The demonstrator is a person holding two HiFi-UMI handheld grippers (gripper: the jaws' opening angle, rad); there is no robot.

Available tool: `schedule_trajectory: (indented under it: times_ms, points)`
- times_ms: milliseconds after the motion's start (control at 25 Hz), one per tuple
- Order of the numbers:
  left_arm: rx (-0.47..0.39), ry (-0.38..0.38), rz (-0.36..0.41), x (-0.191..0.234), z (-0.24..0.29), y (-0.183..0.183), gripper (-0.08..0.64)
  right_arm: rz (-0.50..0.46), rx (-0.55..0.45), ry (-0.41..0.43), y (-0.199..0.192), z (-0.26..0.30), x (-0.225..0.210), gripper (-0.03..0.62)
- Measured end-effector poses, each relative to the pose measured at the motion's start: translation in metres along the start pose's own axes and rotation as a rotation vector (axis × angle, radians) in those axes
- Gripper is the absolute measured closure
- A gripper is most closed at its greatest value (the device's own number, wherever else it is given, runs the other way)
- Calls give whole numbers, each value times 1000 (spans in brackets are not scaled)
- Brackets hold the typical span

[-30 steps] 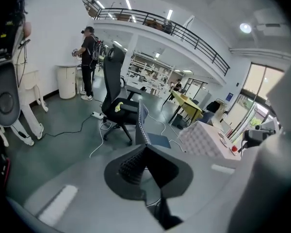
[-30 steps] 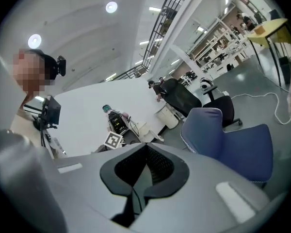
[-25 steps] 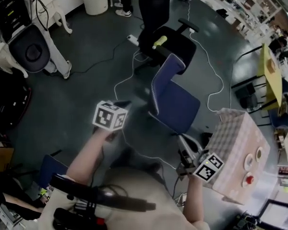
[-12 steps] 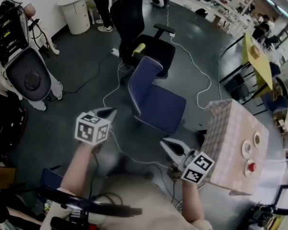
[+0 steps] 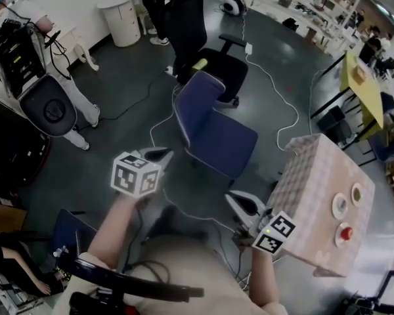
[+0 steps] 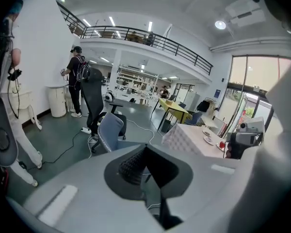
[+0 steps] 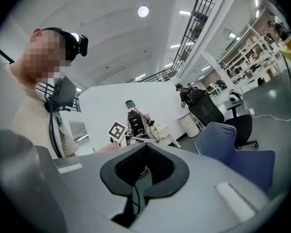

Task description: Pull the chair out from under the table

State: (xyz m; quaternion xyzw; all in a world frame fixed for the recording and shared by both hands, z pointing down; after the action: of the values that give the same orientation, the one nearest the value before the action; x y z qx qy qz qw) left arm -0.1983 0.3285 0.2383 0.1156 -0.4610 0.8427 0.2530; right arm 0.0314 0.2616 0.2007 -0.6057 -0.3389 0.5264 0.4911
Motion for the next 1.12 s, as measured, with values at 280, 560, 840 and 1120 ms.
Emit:
schedule_trajectory:
  times_ms: [280,560,840,1120]
  points:
    - [-45,-107,82,-66,-13,-14,563,26,-11,11,-11,-33,4,578]
    - [-41,-153,116,-86,-10,-7,563,48,-53,-61,-6,-60,-1,578]
    - [-92,-170,100,-50,-31,12,563,6,-48,-64,-5,-23,13,580]
    - [-77,-183,50,-16,-46,9,563,42,-55,-62,-10,10,26,580]
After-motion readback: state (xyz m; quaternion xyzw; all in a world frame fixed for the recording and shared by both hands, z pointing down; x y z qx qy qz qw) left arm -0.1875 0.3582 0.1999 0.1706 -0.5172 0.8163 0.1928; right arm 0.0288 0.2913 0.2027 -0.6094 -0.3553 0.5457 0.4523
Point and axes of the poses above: the fingertips, and each gripper's own axes: z forward along the fingers, x to its left, y out of its top, the point moved 4 cm from there along -z, backward along the fingers, and after that the axes turned 13 degrees about -z, right-handed, at the moved point
